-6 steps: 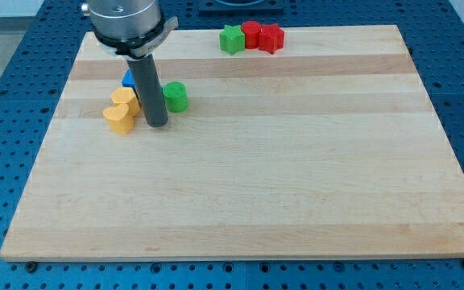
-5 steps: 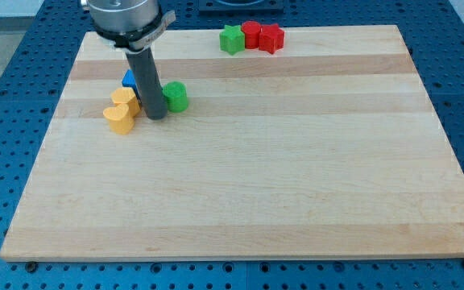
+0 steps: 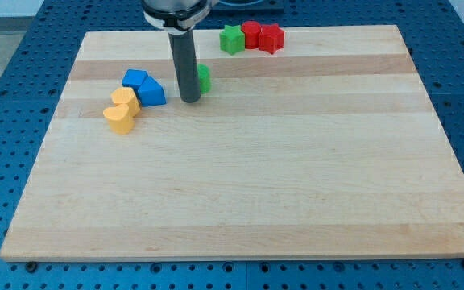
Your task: Drag green circle towards the green star
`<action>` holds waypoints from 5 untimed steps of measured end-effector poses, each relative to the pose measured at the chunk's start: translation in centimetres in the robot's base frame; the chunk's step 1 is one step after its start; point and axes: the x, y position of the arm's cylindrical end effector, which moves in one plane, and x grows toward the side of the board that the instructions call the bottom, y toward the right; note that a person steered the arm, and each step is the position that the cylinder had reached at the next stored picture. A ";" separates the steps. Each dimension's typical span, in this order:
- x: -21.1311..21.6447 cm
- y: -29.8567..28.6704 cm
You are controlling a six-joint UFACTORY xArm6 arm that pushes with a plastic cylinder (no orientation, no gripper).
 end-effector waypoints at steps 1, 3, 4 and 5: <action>-1.2 0.4; -4.2 2.8; -4.5 0.7; -5.8 0.8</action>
